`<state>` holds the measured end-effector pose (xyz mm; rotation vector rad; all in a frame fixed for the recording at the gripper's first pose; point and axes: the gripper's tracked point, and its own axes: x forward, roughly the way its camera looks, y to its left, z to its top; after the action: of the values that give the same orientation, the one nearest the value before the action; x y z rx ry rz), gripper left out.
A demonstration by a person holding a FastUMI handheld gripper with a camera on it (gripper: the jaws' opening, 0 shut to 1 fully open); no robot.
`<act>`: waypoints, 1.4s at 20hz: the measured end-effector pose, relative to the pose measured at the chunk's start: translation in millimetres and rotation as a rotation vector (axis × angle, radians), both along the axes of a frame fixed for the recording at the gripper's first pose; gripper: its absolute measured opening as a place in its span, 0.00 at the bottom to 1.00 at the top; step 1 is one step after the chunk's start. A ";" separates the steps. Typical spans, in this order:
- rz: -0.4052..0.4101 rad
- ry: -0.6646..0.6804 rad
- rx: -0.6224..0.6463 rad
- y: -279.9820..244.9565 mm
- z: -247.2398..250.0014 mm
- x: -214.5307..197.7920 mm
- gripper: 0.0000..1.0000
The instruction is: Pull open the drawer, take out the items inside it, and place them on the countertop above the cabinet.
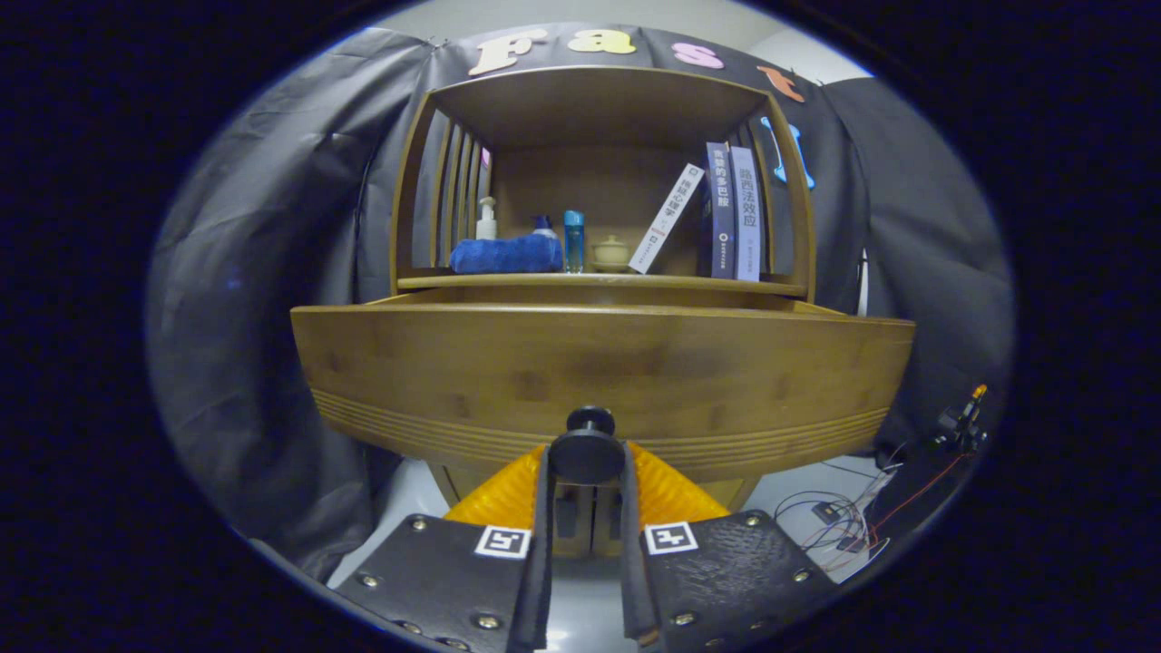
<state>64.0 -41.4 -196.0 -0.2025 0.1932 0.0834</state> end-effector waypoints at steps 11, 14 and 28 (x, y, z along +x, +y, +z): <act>-0.040 0.000 0.021 -0.5 -1.2 -1.0 0.43; -0.048 0.026 0.019 -0.8 -0.1 -6.9 0.45; -0.079 -0.044 0.043 39.5 125.6 29.8 0.98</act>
<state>93.7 -1.9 -70.3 -0.1536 0.1549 0.0049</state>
